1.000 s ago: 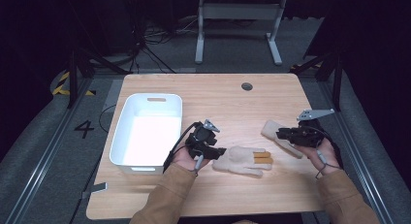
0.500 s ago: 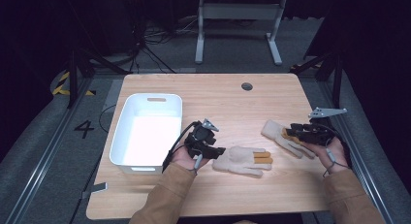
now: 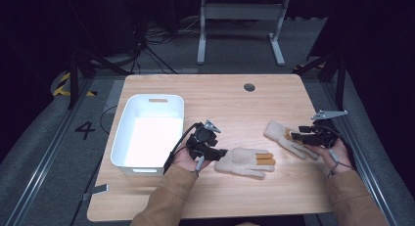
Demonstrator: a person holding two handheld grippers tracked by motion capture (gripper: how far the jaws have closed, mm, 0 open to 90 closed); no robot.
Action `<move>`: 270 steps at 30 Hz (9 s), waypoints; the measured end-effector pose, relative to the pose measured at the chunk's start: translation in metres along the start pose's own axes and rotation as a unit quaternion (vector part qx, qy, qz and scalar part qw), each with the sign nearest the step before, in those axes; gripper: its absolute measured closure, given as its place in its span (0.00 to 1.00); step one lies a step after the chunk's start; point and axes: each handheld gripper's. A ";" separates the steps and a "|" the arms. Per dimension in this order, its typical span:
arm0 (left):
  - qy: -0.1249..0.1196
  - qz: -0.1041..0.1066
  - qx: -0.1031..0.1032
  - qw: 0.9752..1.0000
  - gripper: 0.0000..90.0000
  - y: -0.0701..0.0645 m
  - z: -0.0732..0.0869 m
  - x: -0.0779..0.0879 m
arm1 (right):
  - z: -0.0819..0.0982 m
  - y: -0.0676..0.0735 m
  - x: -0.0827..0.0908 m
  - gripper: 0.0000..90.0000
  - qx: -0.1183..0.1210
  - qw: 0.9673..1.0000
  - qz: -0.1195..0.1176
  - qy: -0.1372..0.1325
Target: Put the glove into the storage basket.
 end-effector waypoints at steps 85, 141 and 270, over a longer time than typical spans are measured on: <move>0.002 0.018 -0.010 1.000 0.56 0.000 0.004 0.003 | -0.050 0.038 0.041 0.79 0.091 0.984 -0.104 -0.110; 0.002 0.010 -0.002 1.000 0.56 0.003 0.013 0.010 | -0.081 0.122 -0.035 0.78 0.169 0.953 -0.246 -0.060; 0.082 0.015 -0.189 0.978 0.04 -0.026 0.004 -0.108 | 0.001 0.013 0.023 0.08 -0.051 0.991 -0.070 -0.104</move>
Point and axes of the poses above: each handheld gripper's, and its own axes: x roughly backward along the jaws, z roughly out of its underside, y roughly to its left, and after that the axes turned 14 degrees about x, right-handed
